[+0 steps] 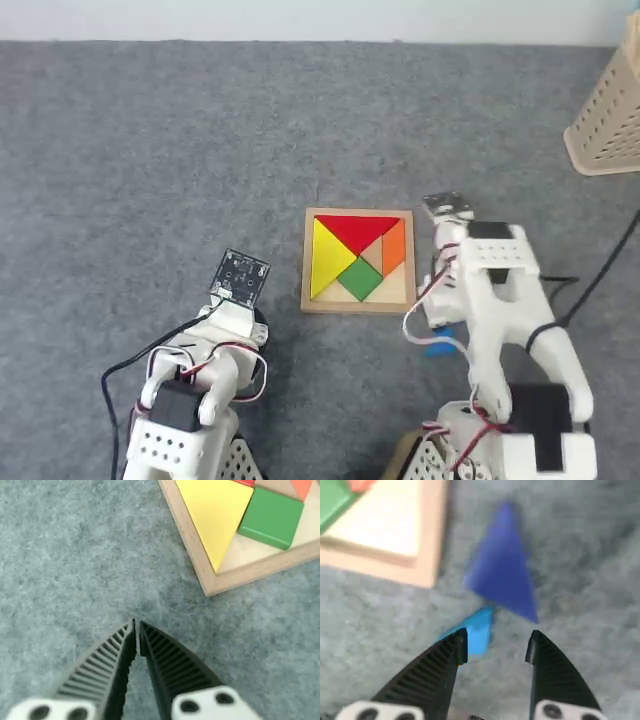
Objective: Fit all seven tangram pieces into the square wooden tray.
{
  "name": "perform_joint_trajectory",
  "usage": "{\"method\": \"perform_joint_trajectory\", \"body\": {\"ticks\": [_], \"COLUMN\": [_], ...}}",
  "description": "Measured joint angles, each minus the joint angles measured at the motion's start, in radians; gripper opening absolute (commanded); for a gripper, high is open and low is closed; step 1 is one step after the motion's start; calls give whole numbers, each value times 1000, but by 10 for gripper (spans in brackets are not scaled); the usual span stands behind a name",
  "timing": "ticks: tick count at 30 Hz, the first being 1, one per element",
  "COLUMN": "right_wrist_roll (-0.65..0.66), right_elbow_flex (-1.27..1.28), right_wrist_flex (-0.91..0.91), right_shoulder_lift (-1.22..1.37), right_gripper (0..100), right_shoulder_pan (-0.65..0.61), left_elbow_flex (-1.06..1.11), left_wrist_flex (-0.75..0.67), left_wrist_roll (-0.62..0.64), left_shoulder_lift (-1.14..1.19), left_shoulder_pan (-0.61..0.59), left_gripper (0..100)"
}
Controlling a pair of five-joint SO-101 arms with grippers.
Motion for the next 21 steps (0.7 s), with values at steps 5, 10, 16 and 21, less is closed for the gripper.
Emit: {"method": "perform_joint_trajectory", "body": {"ticks": [5,10,16,21], "right_wrist_roll": [17,18,17,-58], "right_elbow_flex": [95,149,184,207], "right_wrist_flex": [-25,-44,-92,-160], "right_shoulder_lift": [-26,-28,-49,-58], "right_gripper": [205,205,205,154], "right_shoulder_pan": [-51,-55,-58,-55], "left_elbow_flex": [0,0,0,0], "left_wrist_flex": [0,0,0,0], "left_wrist_roll": [0,0,0,0], "left_shoulder_lift": [0,0,0,0], "left_shoulder_pan": [0,0,0,0], "left_gripper": [12,12,12,12]}}
